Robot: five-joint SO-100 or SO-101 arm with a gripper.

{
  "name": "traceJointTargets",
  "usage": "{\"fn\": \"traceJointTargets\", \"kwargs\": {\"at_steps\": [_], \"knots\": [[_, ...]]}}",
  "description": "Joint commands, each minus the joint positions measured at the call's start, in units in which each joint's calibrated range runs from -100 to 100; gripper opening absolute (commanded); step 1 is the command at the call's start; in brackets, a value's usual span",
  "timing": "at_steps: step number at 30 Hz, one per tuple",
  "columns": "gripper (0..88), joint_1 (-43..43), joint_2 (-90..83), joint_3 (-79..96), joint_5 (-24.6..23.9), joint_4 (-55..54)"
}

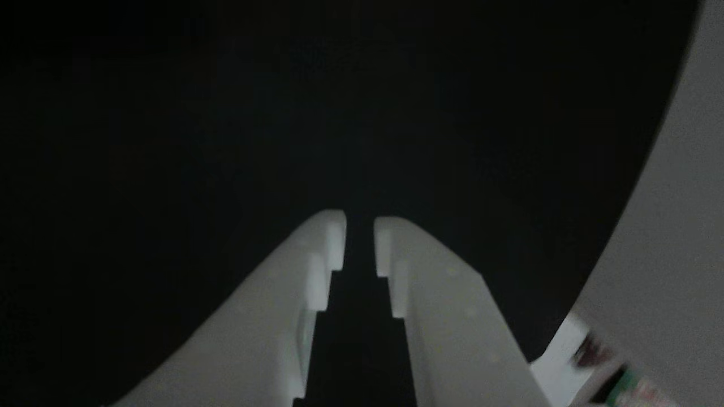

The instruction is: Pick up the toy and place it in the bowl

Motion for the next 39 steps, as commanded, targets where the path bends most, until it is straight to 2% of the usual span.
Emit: {"fn": "traceJointTargets", "kwargs": {"at_steps": [1, 7, 11, 23, 39], "knots": [[2.3, 1.22, -7.52, 6.83, -0.03, -1.1], [2.3, 1.97, -17.77, 15.76, -0.03, -0.34], [2.3, 5.57, -24.19, 19.99, 0.02, -0.08], [2.3, 4.99, -37.78, 26.21, 0.02, 7.45], [2.4, -1.87, -54.62, 29.64, 0.02, 19.39]]}}
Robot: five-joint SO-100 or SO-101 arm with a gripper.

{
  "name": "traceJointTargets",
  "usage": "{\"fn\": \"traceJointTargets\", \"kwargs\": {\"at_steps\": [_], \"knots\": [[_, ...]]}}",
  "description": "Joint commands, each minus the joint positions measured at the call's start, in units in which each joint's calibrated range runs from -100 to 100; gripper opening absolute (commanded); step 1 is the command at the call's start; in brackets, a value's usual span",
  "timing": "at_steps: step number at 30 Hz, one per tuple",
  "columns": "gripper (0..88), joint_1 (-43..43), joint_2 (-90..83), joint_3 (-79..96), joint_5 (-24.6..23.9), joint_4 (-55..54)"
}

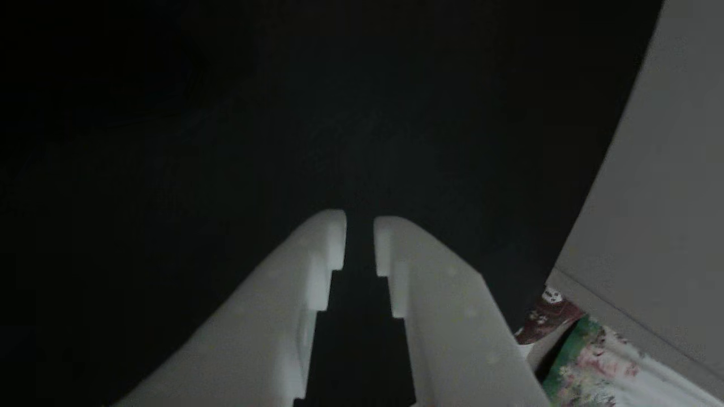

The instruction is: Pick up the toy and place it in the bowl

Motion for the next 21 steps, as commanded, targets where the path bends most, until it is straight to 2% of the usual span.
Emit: {"fn": "traceJointTargets", "kwargs": {"at_steps": [1, 21], "knots": [[2.4, -0.87, -1.08, 0.16, -0.03, 1.16], [2.5, -0.21, -0.92, -0.02, -0.08, 1.16]]}}
